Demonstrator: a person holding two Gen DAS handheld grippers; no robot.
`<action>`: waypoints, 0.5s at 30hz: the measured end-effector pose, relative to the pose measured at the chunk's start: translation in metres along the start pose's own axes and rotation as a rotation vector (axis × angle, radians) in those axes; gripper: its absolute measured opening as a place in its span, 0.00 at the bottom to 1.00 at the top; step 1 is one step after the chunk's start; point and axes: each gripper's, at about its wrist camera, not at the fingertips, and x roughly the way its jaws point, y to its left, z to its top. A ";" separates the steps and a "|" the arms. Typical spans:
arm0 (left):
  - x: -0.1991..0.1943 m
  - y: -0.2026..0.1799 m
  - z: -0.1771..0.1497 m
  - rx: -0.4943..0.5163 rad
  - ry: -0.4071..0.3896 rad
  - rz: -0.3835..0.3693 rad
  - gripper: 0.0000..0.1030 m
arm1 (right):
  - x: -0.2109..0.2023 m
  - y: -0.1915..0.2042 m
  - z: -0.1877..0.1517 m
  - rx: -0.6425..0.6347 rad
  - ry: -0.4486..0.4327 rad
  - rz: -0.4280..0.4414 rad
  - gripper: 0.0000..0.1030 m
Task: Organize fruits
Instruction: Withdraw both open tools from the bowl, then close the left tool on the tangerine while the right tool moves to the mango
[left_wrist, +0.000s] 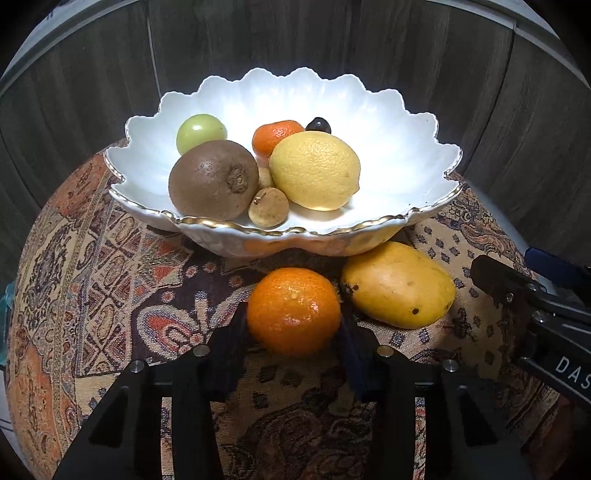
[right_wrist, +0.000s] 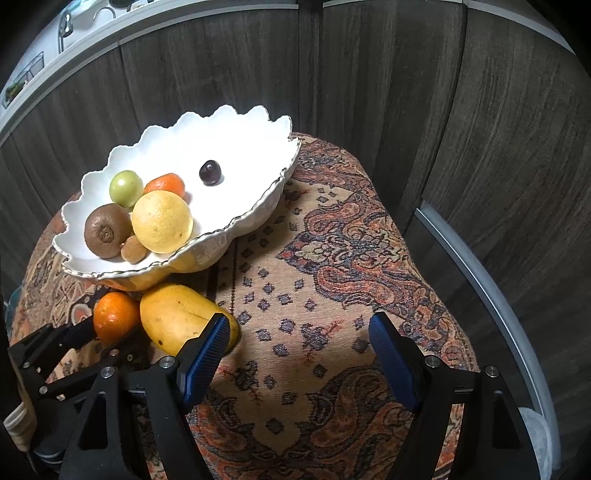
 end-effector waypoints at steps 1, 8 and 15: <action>-0.001 0.000 0.000 -0.002 0.001 0.000 0.43 | 0.000 0.000 0.000 -0.001 -0.001 0.000 0.76; -0.014 0.006 -0.006 -0.017 -0.007 0.012 0.42 | -0.006 0.002 0.002 -0.009 -0.014 0.004 0.76; -0.032 0.017 -0.010 -0.040 -0.015 0.027 0.42 | -0.016 0.009 0.005 -0.011 -0.040 0.020 0.76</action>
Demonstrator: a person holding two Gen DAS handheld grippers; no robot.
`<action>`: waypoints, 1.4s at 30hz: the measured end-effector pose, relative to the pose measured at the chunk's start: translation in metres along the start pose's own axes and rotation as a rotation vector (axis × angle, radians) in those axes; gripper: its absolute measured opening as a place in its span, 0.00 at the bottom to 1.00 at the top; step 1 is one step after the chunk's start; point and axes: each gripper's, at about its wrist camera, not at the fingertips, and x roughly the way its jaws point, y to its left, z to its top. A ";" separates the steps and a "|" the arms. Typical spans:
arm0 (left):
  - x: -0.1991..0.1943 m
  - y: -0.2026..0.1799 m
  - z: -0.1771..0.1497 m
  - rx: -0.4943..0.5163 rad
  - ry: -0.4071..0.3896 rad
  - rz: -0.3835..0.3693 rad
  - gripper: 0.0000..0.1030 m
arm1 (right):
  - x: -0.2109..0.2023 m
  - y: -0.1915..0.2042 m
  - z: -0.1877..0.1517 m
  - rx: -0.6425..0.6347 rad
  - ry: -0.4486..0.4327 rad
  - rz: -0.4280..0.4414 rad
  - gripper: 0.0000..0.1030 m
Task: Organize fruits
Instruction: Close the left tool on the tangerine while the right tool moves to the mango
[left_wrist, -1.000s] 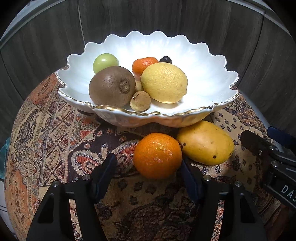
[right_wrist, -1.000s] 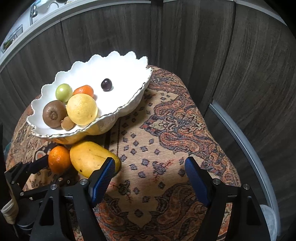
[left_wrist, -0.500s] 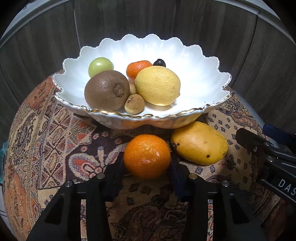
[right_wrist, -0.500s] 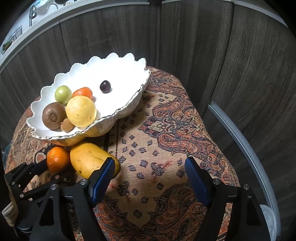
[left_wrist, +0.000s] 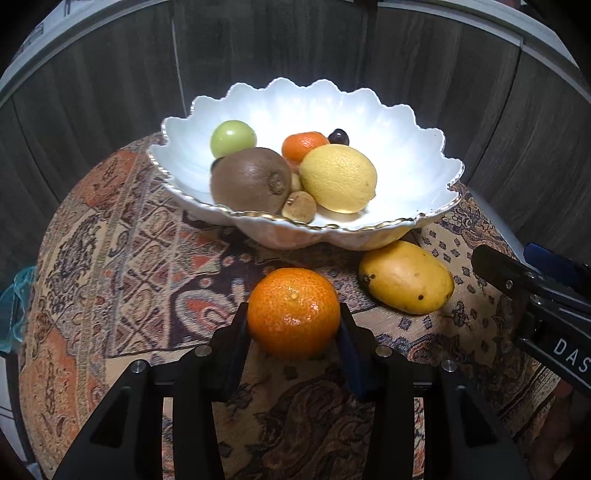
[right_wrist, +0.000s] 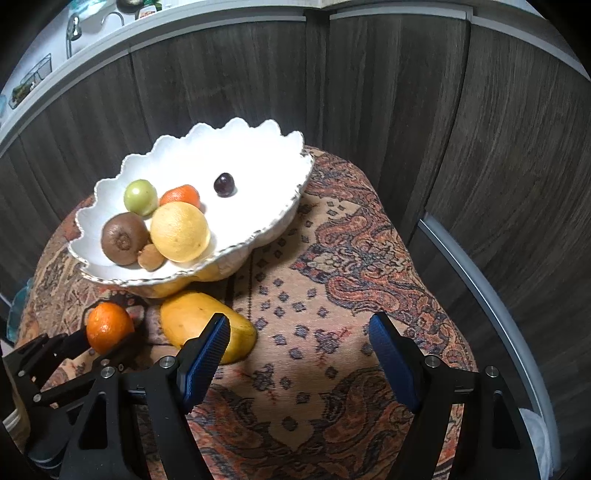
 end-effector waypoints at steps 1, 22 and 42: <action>-0.003 0.003 0.000 -0.004 -0.003 0.005 0.42 | -0.002 0.002 0.000 -0.006 -0.007 0.005 0.76; -0.011 0.049 -0.008 -0.094 -0.028 0.065 0.42 | 0.016 0.059 0.006 -0.126 -0.006 0.047 0.76; -0.005 0.055 -0.011 -0.113 -0.024 0.060 0.42 | 0.052 0.076 0.000 -0.159 0.069 0.086 0.74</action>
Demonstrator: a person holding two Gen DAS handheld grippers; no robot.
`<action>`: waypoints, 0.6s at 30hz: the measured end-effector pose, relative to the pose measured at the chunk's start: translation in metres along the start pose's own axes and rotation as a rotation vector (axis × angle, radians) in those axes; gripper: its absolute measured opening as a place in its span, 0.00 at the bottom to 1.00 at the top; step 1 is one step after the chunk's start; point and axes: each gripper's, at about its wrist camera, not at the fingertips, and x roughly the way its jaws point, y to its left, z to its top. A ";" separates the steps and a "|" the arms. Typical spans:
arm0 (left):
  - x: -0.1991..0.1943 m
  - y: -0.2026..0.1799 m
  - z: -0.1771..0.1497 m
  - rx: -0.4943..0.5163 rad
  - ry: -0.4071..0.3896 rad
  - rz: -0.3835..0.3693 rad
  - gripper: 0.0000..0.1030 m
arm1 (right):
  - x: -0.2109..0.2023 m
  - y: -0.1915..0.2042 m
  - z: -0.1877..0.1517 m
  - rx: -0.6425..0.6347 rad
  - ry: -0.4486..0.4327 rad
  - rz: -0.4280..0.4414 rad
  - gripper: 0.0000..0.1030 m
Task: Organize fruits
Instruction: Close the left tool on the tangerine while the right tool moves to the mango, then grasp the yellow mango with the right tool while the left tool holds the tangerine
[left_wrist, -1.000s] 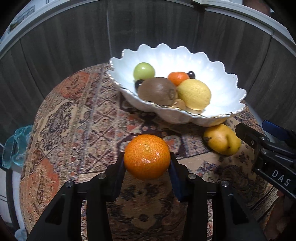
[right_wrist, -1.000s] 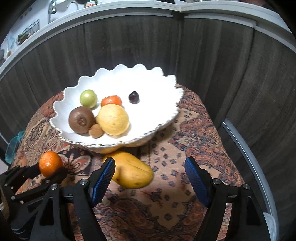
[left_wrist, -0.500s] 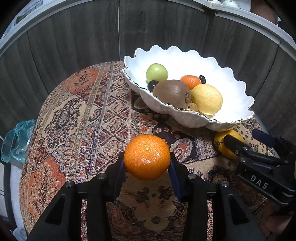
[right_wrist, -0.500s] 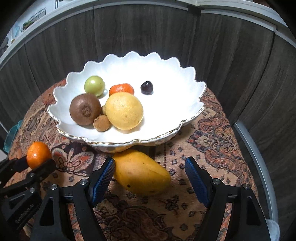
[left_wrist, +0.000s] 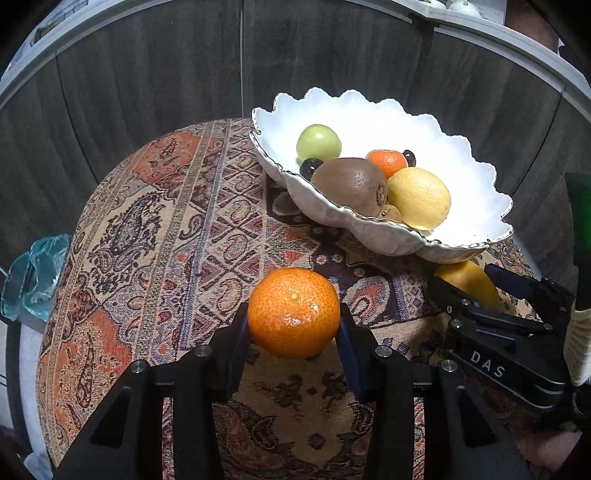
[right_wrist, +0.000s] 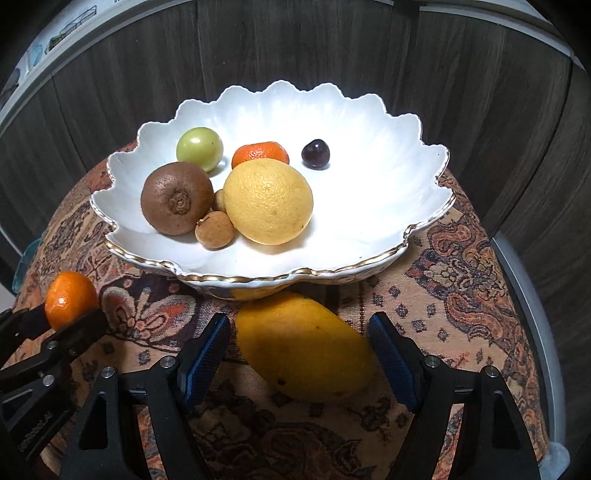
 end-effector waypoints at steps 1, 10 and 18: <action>0.000 0.000 0.000 0.001 0.000 0.000 0.42 | 0.001 -0.001 0.000 -0.001 0.000 -0.005 0.72; -0.002 -0.001 0.000 0.003 -0.005 0.001 0.42 | -0.002 0.001 0.000 -0.034 -0.020 0.001 0.63; -0.005 -0.002 0.000 0.005 -0.012 0.001 0.42 | -0.005 0.002 0.000 -0.057 -0.018 -0.007 0.61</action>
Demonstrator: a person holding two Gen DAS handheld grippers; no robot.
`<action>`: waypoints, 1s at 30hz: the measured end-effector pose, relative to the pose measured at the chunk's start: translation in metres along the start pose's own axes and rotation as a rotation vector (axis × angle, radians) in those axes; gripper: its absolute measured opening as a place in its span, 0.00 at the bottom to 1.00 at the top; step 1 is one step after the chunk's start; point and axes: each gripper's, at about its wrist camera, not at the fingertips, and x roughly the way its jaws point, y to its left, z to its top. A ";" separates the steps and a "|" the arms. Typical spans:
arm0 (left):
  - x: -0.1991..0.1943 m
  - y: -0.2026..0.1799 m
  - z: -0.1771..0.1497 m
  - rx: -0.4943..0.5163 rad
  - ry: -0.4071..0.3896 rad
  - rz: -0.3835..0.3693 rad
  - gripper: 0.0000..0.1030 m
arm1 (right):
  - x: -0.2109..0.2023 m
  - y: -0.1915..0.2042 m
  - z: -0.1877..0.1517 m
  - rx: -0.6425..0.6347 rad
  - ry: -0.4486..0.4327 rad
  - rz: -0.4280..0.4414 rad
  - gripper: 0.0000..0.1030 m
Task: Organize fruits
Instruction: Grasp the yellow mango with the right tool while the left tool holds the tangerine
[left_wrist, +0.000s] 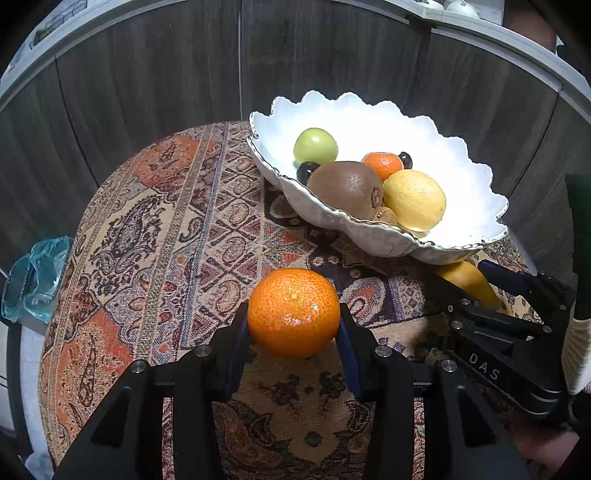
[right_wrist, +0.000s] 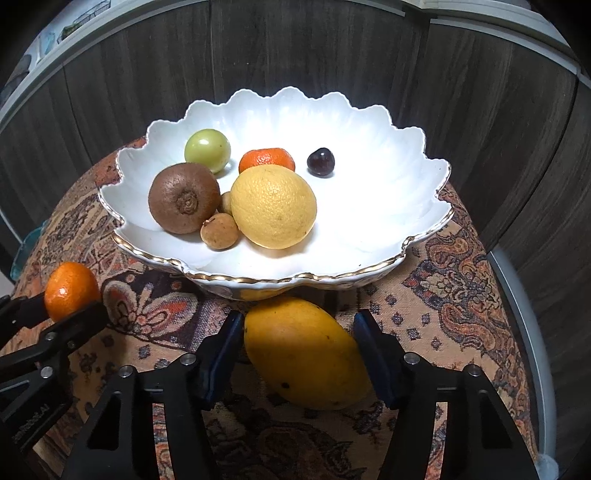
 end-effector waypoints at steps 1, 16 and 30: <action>0.000 0.000 0.001 -0.001 0.000 0.000 0.42 | 0.000 0.001 0.000 -0.004 -0.001 -0.003 0.62; 0.002 0.001 0.003 0.002 0.000 -0.008 0.42 | 0.018 -0.005 -0.003 0.030 0.039 0.011 0.72; -0.021 -0.012 0.004 0.022 -0.031 -0.009 0.42 | -0.020 -0.005 -0.009 0.049 0.029 0.024 0.56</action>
